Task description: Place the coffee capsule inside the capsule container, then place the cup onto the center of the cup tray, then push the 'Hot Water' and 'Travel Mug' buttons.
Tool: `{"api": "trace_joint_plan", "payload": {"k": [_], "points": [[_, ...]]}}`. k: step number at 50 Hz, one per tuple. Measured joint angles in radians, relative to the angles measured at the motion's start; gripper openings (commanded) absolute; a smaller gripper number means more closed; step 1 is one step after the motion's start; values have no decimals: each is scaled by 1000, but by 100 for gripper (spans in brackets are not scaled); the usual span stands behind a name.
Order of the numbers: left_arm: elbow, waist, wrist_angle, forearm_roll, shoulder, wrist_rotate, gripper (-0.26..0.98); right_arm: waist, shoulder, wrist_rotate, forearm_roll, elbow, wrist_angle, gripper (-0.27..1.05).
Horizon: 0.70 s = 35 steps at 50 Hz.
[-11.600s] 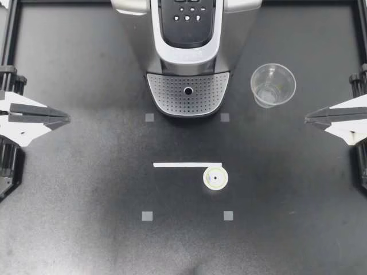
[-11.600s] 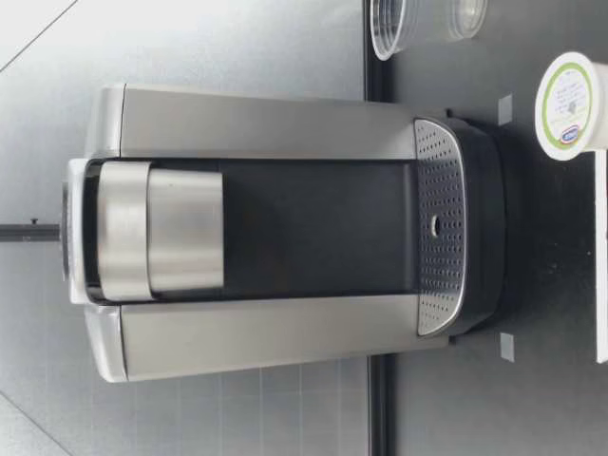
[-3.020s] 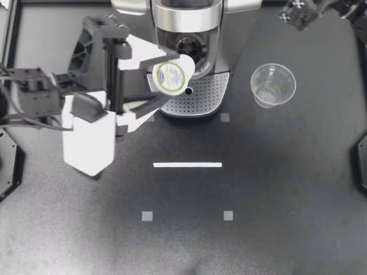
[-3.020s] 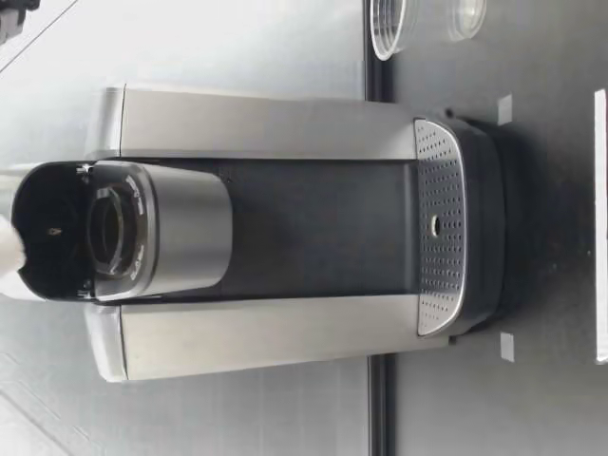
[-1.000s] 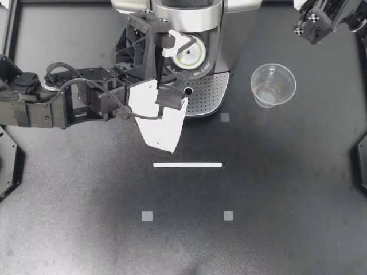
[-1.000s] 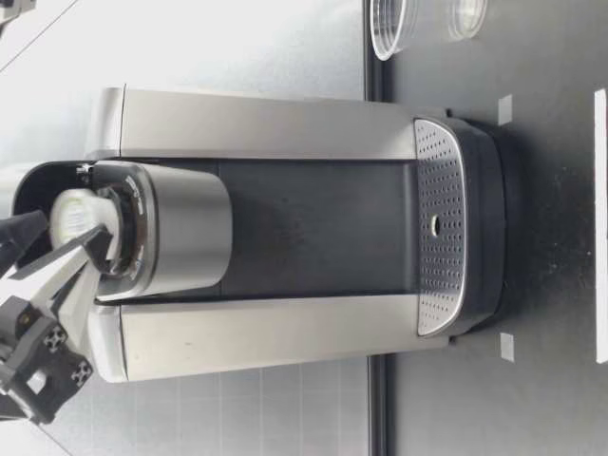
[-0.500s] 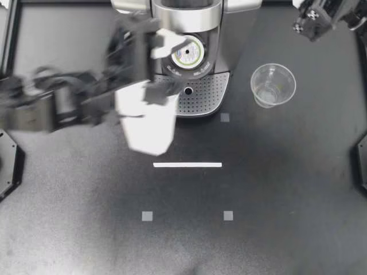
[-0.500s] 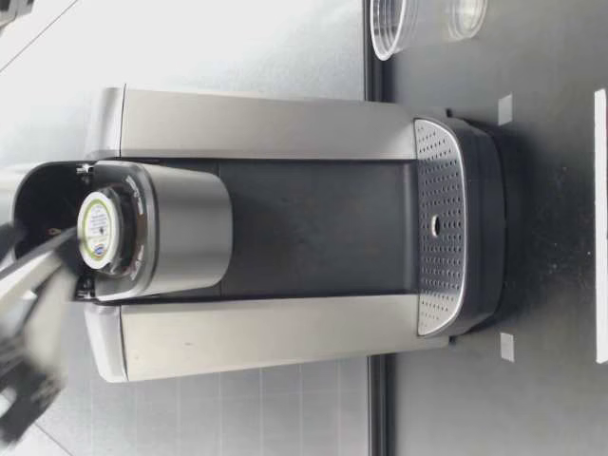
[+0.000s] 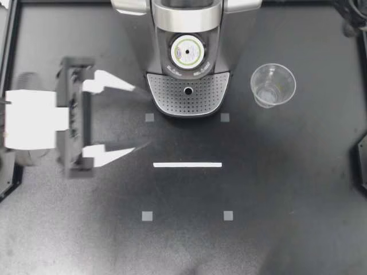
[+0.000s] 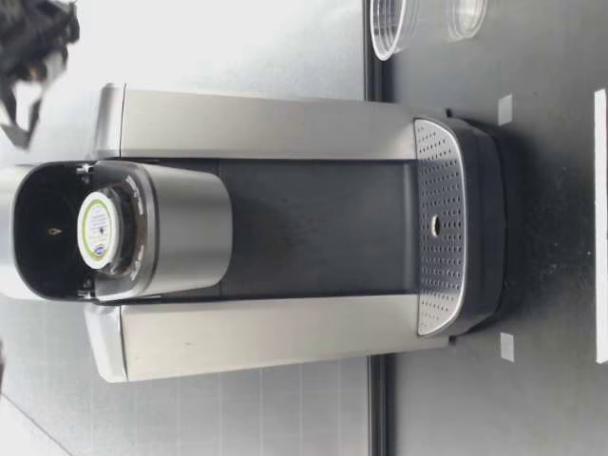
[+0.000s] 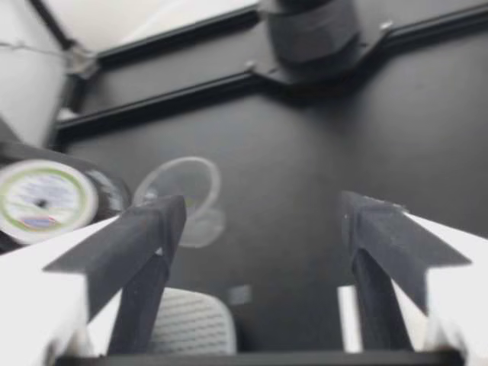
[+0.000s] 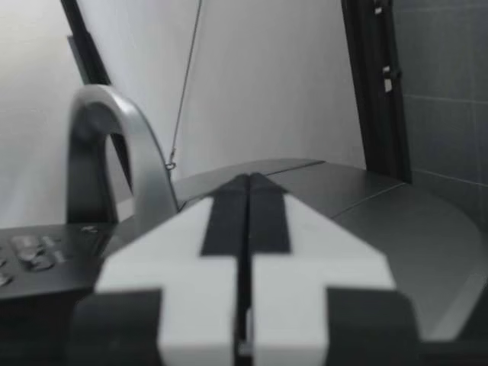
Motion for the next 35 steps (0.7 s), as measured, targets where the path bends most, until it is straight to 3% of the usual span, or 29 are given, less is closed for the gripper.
{"api": "trace_joint_plan", "payload": {"k": [10,35], "points": [[49,-2,-26,0,-37,-54,74,0,43,2,0,-49,3,5],[57,-2,-35,0,-46,-57,74,57,86,3,-2,-106,34,5]]}}
